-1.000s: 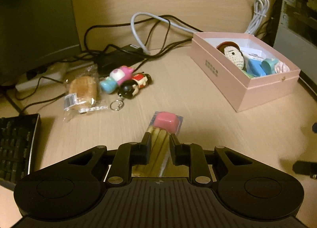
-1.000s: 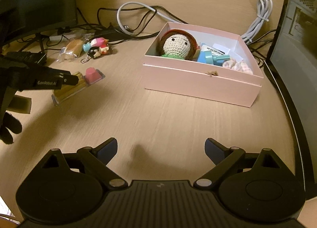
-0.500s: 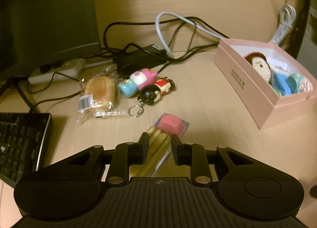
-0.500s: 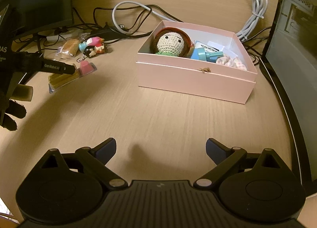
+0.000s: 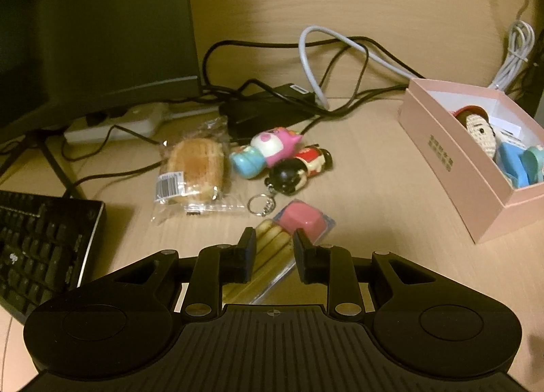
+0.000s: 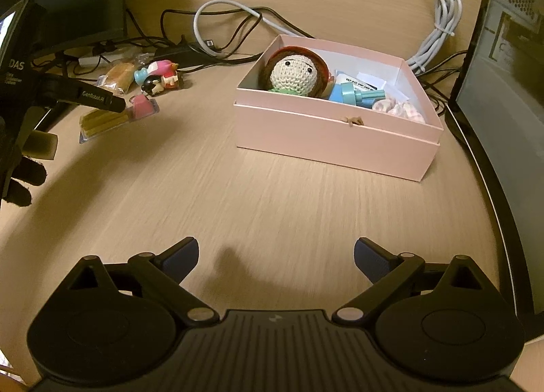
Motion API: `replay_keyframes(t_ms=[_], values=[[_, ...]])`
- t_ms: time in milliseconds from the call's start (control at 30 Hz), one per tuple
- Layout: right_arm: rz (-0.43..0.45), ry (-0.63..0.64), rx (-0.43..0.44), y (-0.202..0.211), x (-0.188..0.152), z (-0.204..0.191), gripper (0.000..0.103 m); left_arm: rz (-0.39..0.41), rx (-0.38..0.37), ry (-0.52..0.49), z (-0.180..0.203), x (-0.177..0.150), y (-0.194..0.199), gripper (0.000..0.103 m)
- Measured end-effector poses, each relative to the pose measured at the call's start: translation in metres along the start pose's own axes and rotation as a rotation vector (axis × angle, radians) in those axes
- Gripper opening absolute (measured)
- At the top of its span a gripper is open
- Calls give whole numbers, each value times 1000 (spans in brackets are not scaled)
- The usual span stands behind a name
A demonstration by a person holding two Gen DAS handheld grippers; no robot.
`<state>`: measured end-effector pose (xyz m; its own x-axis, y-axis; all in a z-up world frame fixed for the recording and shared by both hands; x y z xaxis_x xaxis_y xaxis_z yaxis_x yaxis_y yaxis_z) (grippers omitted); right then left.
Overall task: Organize objects
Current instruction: 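Lift the stick pack with the left gripper while the right reaches toward the wrapped bun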
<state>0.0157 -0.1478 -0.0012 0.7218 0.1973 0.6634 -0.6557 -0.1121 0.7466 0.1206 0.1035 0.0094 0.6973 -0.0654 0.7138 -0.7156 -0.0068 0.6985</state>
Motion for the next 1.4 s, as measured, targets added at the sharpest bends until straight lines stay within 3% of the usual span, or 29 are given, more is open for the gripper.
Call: replay_keyframes(t_ms=[200, 467, 800, 1067, 1300, 1367, 1400], values=[[15, 34, -1, -2, 5, -8, 98, -4, -24, 26, -8, 3, -3, 28], [70, 160, 20, -8, 33, -34, 98, -29, -140, 94, -26, 14, -14, 28], [154, 151, 167, -18, 137, -72, 98, -39, -199, 83, -30, -5, 6, 24], [142, 195, 251, -89, 209, -160, 98, -53, -252, 167, -54, -55, 57, 20], [106, 349, 207, -152, 221, -256, 98, -51, -253, 222, -77, -79, 81, 19], [84, 355, 184, -166, 224, -266, 94, -50, -261, 225, -81, -81, 82, 19], [74, 357, 173, -170, 224, -268, 84, -49, -266, 228, -83, -81, 82, 18]])
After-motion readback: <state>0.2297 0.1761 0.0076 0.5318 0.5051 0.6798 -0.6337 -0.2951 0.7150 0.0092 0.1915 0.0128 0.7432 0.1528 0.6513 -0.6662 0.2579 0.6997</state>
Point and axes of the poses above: each gripper's, at about its wrist camera, not at the fingertips, and y roughly against the way its jaws point, z to its right, x to its top, the point moved 5 cm from there along -y, roughly the way its jaws point, and after that the axes turned 1 degree about y, right-handed, at the moved point
